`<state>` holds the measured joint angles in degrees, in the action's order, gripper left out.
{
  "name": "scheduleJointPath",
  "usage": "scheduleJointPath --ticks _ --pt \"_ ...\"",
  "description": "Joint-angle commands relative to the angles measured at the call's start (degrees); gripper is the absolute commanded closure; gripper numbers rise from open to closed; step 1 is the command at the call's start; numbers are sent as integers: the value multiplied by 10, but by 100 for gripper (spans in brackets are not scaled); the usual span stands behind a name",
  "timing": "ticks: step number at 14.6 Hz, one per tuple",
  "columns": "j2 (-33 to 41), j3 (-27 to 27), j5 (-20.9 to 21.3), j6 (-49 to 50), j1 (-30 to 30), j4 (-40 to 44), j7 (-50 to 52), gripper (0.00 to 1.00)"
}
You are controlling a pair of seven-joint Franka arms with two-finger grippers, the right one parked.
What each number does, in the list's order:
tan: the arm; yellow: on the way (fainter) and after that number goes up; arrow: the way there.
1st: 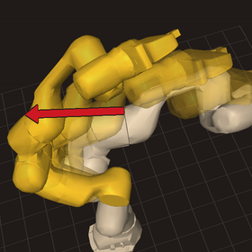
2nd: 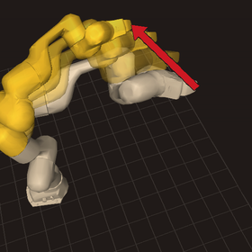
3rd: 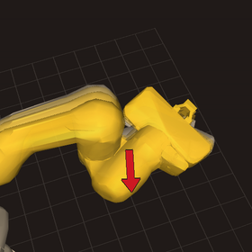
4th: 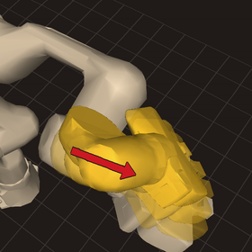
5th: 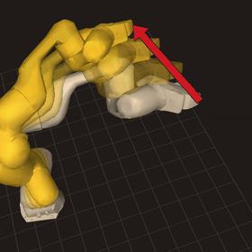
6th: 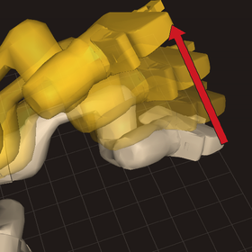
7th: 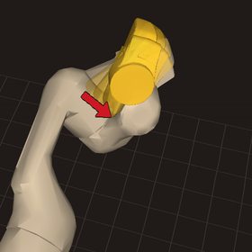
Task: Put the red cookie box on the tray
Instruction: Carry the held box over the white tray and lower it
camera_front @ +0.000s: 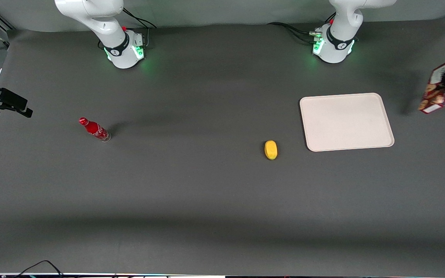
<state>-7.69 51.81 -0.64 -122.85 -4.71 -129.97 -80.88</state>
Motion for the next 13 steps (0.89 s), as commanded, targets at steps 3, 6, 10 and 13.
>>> scheduleJointPath --ticks 3,6,10,13 --pt "-2 -69 -6 282 -5 265 141 100" --pt "-5 -130 5 391 -6 383 277 100" --pt "-5 -224 30 470 -6 451 496 100" --pt "2 -287 51 489 -8 446 638 100"
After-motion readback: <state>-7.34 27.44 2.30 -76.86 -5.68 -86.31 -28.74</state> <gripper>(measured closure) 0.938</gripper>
